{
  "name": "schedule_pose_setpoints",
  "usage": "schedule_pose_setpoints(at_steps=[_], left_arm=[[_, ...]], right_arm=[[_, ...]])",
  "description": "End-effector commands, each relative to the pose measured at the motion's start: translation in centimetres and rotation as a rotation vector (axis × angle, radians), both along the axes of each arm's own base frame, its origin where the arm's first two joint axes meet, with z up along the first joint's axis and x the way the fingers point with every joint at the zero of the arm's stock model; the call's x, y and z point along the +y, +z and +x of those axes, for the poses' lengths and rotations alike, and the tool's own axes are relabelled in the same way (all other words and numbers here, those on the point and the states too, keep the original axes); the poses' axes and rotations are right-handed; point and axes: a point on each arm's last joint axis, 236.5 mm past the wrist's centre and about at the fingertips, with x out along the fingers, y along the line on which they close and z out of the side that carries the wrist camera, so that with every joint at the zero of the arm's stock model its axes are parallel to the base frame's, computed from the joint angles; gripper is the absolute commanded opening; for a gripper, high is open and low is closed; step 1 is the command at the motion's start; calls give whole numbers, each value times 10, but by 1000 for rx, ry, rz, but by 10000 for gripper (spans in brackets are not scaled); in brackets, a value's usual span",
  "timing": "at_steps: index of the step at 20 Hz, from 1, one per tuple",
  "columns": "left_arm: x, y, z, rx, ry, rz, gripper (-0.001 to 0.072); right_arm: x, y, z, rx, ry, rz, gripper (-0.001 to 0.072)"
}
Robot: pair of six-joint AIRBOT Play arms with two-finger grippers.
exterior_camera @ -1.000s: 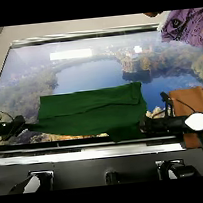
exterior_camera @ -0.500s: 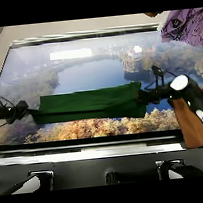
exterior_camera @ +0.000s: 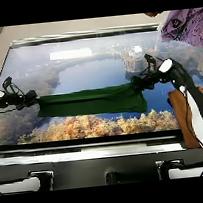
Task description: Fold the clothes and pants, and hang the long-sleeved shirts on hangers.
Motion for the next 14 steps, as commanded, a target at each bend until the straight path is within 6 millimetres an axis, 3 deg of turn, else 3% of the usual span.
schedule_pose_setpoints(at_steps=[1, 6, 7, 8, 10, 12, 14], left_arm=[[-6, -13, 16, 4, -18, 1, 16], [-8, -16, 34, -47, 10, 16, 27], [-10, -16, 36, -57, 9, 19, 99], [-10, -14, 39, -67, 12, 21, 285], [-10, -9, 40, -65, 34, 8, 662], [-8, 7, 41, -67, 27, 1, 688], [-2, 29, 41, -80, 16, 10, 688]], right_arm=[[-1, -21, 13, 19, -16, -1, 24], [-4, -51, 28, 27, -73, 2, 25], [-3, -53, 30, 25, -80, 6, 34], [-4, -53, 31, 24, -92, 9, 151], [-4, -44, 31, 53, -119, 26, 507], [-12, -17, 32, 68, -84, 37, 530], [-44, 12, 37, 54, -79, 39, 623]])
